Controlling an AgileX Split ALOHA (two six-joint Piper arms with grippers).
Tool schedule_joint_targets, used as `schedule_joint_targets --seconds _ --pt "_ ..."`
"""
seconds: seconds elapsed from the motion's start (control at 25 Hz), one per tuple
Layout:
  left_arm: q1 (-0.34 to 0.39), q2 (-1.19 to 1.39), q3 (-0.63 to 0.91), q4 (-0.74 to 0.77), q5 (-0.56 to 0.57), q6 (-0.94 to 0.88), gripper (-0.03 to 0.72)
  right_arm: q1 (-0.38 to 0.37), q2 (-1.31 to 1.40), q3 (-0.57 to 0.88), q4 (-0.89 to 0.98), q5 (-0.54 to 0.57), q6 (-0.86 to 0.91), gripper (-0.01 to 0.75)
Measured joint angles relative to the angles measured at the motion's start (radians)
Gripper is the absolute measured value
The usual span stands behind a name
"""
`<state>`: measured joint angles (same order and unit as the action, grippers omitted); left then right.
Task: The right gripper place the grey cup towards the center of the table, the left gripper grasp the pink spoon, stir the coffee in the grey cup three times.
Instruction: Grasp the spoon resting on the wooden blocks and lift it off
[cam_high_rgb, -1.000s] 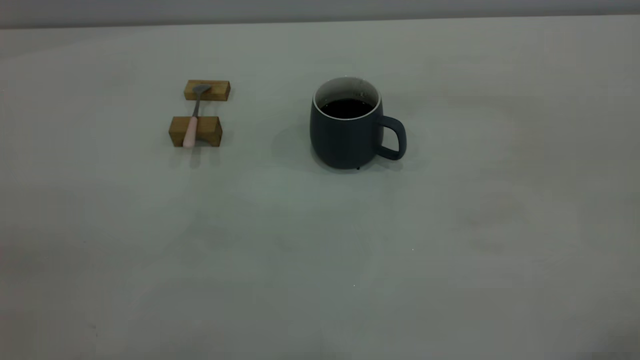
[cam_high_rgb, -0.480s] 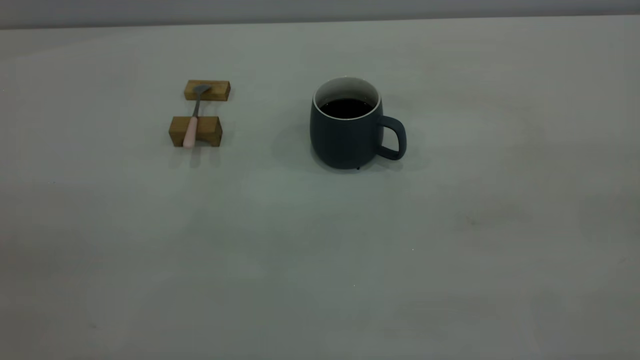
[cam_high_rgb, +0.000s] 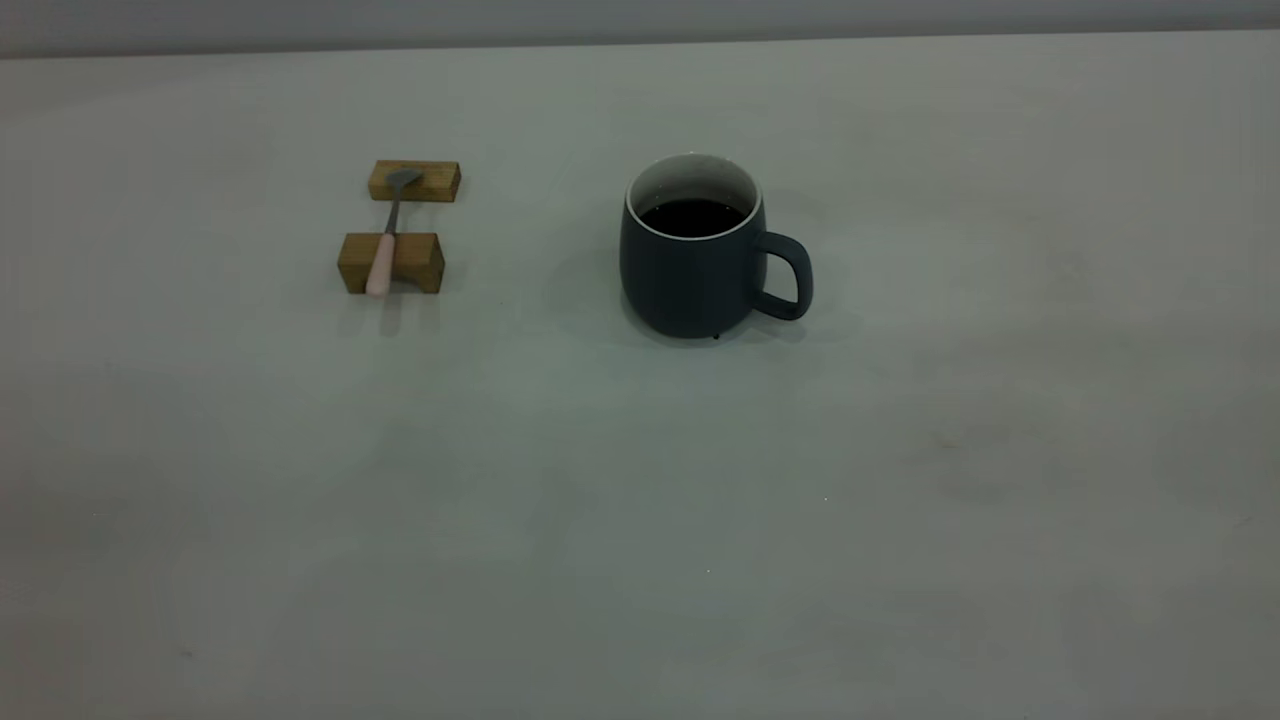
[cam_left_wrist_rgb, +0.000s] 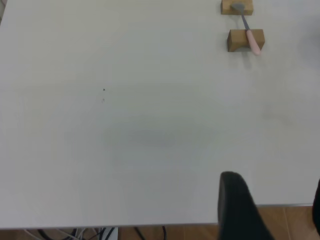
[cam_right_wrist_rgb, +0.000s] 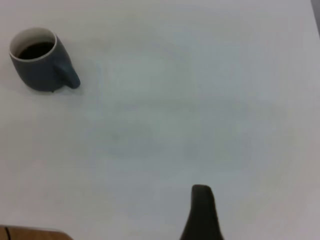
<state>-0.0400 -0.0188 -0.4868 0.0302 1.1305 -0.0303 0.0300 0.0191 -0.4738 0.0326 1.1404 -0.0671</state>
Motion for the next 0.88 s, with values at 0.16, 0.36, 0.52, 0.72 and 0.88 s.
schedule_joint_targets --seconds 0.16,0.36,0.52,0.72,0.88 --pt "0.0 0.0 0.0 0.0 0.0 0.0 0.438 0.0 0.0 0.005 0.0 -0.004 0.003 0.633" --pt "0.0 0.0 0.0 0.0 0.0 0.0 0.438 0.0 0.0 0.005 0.0 -0.005 0.005 0.61" --pt "0.0 0.0 0.0 0.0 0.0 0.0 0.438 0.0 0.0 0.005 0.0 -0.005 0.006 0.552" --pt "0.0 0.0 0.0 0.0 0.0 0.0 0.438 0.0 0.0 0.005 0.0 -0.005 0.006 0.475" --pt "0.0 0.0 0.0 0.0 0.0 0.0 0.438 0.0 0.0 0.005 0.0 -0.005 0.006 0.418"
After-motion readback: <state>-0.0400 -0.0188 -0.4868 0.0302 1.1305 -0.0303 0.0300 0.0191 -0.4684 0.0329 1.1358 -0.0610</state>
